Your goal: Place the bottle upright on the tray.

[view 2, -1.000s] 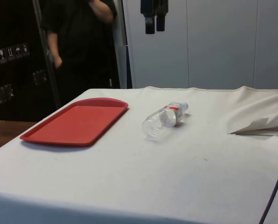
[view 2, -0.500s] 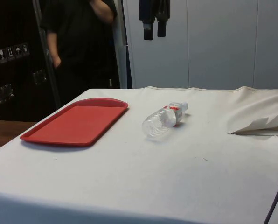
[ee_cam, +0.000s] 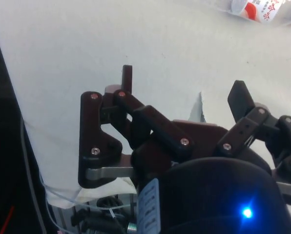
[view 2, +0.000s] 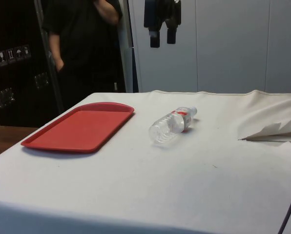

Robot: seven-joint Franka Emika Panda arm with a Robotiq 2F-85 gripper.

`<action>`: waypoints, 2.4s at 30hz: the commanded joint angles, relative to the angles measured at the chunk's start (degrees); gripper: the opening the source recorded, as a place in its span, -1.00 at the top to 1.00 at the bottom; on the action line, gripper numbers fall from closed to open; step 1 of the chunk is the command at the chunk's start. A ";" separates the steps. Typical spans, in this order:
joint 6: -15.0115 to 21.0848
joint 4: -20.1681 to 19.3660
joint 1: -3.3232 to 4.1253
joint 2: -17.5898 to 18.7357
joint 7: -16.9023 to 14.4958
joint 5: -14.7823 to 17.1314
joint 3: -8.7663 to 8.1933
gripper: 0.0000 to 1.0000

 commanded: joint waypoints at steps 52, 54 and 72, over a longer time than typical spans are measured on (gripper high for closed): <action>5.33 -4.01 -0.34 1.49 17.07 -3.95 0.00 -1.00; 6.36 -4.30 -0.80 1.72 18.96 -4.81 0.34 -1.00; 6.93 -4.58 -0.86 2.23 24.75 -5.79 0.34 -1.00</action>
